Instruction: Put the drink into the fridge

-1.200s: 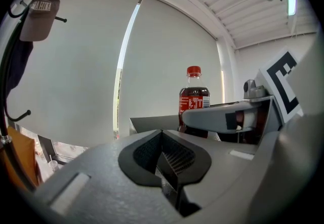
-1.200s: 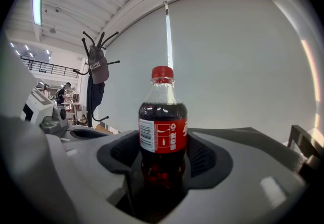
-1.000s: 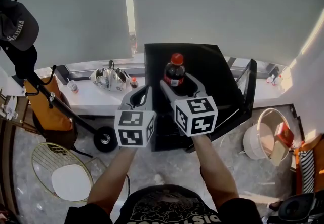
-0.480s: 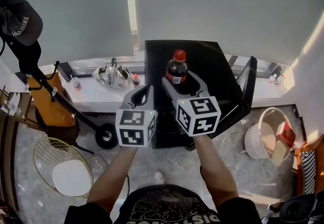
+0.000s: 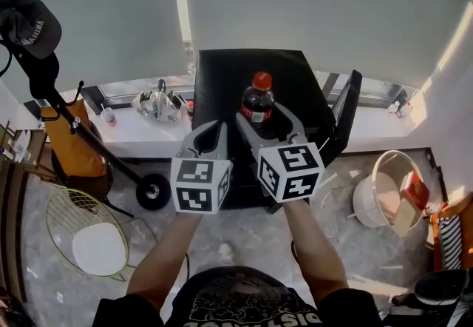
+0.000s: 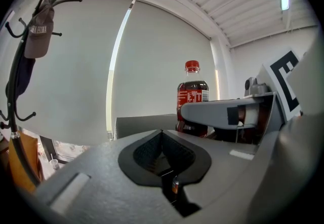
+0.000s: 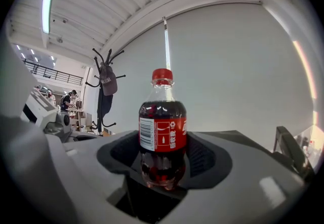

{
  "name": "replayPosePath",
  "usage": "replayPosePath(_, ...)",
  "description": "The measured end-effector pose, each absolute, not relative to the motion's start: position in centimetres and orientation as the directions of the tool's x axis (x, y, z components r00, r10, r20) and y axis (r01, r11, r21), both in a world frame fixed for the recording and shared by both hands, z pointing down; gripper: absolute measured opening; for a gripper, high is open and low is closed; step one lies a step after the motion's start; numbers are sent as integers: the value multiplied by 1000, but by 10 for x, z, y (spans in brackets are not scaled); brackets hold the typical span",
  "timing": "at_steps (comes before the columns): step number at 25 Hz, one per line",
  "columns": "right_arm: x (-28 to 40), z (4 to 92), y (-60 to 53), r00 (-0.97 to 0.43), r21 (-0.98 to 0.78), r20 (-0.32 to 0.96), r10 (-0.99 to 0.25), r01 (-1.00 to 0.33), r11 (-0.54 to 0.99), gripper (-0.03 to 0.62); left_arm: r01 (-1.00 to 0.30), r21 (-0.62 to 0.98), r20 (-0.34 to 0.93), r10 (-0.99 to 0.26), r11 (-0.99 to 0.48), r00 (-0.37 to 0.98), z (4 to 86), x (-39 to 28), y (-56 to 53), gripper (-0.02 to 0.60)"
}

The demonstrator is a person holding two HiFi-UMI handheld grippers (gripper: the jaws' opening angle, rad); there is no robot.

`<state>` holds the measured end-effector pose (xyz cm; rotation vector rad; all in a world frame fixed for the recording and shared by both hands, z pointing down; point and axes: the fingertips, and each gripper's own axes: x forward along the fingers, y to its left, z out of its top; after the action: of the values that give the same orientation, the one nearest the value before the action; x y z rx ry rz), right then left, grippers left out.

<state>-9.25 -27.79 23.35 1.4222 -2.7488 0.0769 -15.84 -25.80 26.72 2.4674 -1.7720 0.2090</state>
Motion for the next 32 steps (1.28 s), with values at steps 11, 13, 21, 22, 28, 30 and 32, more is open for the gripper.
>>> replayPosePath(11, -23, 244, -212, -599, -14, 48, -800, -801, 599, 287, -951, 2, 168, -938, -308, 304, 281, -85, -203, 5)
replayPosePath(13, -11, 247, -202, -600, -11, 43, -799, -800, 600, 287, -954, 6, 170, -940, -298, 295, 285, -75, -193, 5)
replayPosePath(21, 19, 278, -163, -621, -16, 61, -781, -783, 622, 287, -964, 28, 190, -946, -264, 265, 310, -46, -155, 5)
replayPosePath(22, 21, 283, -159, -621, -16, 60, -782, -784, 621, 287, -964, 32, 188, -946, -263, 264, 313, -44, -152, 5)
replayPosePath(28, 33, 314, -145, -611, -26, 48, -790, -791, 611, 287, -964, 35, 188, -945, -265, 267, 335, -31, -139, 5)
replayPosePath(30, 34, 326, -144, -613, -31, 57, -788, -790, 613, 287, -965, 41, 192, -946, -260, 263, 343, -31, -137, 5)
replayPosePath(32, 34, 338, -145, -617, -33, 57, -785, -787, 616, 287, -966, 47, 194, -946, -255, 259, 353, -32, -138, 5)
